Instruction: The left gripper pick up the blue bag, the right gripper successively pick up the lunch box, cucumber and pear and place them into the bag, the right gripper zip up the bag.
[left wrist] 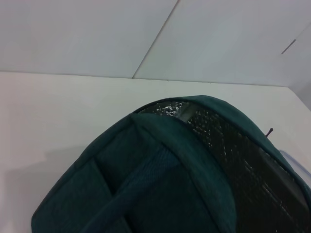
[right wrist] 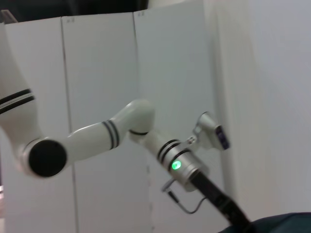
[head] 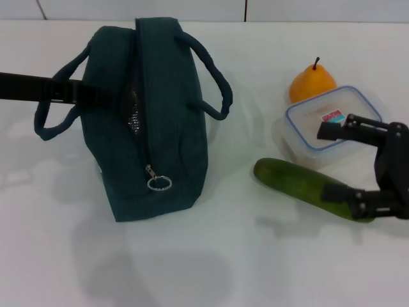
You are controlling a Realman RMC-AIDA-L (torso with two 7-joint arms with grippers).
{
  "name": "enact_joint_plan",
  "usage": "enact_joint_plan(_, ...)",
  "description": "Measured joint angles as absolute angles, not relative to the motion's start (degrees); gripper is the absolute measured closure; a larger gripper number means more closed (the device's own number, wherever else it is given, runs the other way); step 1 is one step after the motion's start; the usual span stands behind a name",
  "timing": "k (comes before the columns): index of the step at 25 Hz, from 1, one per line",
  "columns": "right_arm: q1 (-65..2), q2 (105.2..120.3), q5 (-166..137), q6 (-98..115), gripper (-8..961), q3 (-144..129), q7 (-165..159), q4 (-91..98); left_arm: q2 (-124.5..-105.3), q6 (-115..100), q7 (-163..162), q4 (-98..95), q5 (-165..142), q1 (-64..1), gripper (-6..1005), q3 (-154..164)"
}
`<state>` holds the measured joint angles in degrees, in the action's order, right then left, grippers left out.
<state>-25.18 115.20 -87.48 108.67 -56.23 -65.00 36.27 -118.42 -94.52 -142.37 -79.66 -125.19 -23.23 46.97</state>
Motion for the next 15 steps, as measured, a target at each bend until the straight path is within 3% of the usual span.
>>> enact_joint_plan(5,-24.69,115.18,-85.48,106.77,96,-49.44,-66.36,32.46,-118.58,-95.92,-142.82,-82.69,-125.10,-22.96,948,46.96)
enact_joint_plan(15,-24.58,115.04,-83.01,86.76,96,-31.96,-77.09,20.46,-119.35,-97.57,-144.51,-89.17,-124.18,-21.17,956,47.05)
